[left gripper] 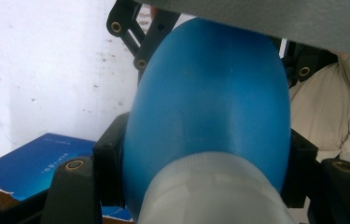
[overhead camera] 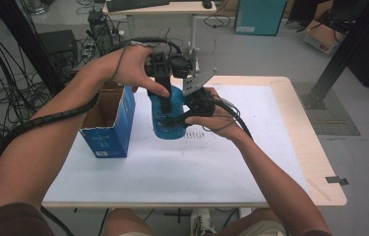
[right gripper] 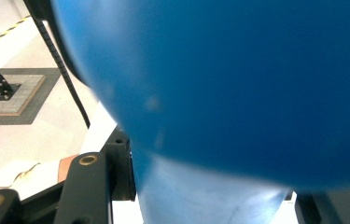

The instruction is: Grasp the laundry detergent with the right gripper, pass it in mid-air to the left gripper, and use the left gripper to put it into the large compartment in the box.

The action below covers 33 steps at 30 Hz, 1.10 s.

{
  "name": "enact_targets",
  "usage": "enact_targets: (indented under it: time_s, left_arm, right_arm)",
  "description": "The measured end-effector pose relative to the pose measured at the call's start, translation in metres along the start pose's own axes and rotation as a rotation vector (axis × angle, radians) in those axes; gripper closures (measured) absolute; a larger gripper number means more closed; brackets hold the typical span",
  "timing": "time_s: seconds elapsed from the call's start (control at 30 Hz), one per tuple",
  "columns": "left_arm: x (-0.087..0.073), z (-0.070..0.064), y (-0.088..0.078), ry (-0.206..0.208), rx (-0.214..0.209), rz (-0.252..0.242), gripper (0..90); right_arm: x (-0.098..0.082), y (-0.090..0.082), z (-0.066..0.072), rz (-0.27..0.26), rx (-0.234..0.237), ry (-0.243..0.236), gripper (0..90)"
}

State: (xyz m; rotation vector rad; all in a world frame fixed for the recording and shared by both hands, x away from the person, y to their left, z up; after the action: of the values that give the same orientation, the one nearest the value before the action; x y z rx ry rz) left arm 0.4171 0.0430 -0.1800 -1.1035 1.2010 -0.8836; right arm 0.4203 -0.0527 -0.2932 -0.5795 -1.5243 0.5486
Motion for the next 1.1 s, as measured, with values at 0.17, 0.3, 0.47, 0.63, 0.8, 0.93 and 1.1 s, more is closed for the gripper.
enact_targets:
  time_s: [0.17, 0.3, 0.47, 0.63, 0.8, 0.93, 1.1]
  left_arm:
    - [0.0007, 0.0001, 0.0001, 0.000, 0.005, -0.002, 36.3]
    - [0.0006, 0.0005, 0.0005, 0.000, -0.002, -0.001, 36.3]
    - [0.0011, 0.0003, 0.0011, 0.002, -0.004, 0.012, 36.4]
    - [0.0012, 0.0002, 0.0005, 0.001, 0.004, 0.007, 36.4]
    - [0.0014, 0.0005, 0.0001, -0.003, 0.012, 0.003, 36.4]
    - [0.0015, 0.0005, 0.0000, -0.002, 0.005, 0.011, 36.5]
    - [0.0008, 0.0003, 0.0017, -0.005, -0.005, 0.010, 36.5]
  right_arm:
    - [-0.0004, -0.0004, -0.0006, 0.003, -0.001, -0.001, 42.5]
    - [-0.0007, -0.0005, -0.0011, 0.003, 0.000, -0.005, 42.4]
    - [-0.0009, 0.0006, -0.0007, 0.006, 0.003, -0.005, 42.4]
    - [-0.0008, 0.0010, -0.0009, 0.002, 0.003, -0.005, 42.3]
    - [-0.0010, 0.0002, -0.0016, -0.002, 0.000, -0.007, 42.1]
    - [-0.0011, 0.0002, -0.0017, 0.000, -0.005, -0.010, 41.9]
    - [-0.0009, 0.0010, -0.0006, 0.002, 0.004, -0.010, 41.8]
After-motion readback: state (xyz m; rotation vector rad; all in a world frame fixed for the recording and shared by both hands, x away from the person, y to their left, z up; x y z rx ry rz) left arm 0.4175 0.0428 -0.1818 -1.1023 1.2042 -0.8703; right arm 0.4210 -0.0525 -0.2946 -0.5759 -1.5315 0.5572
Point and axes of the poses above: each handheld gripper's, and its own axes: y roughly forward along the jaws, x roughly out of its top, z roughly to its left, the point moved 2 cm from there along y, roughly forward along the jaws, and after that the axes turned 14 degrees about z, right-handed, at the moved point
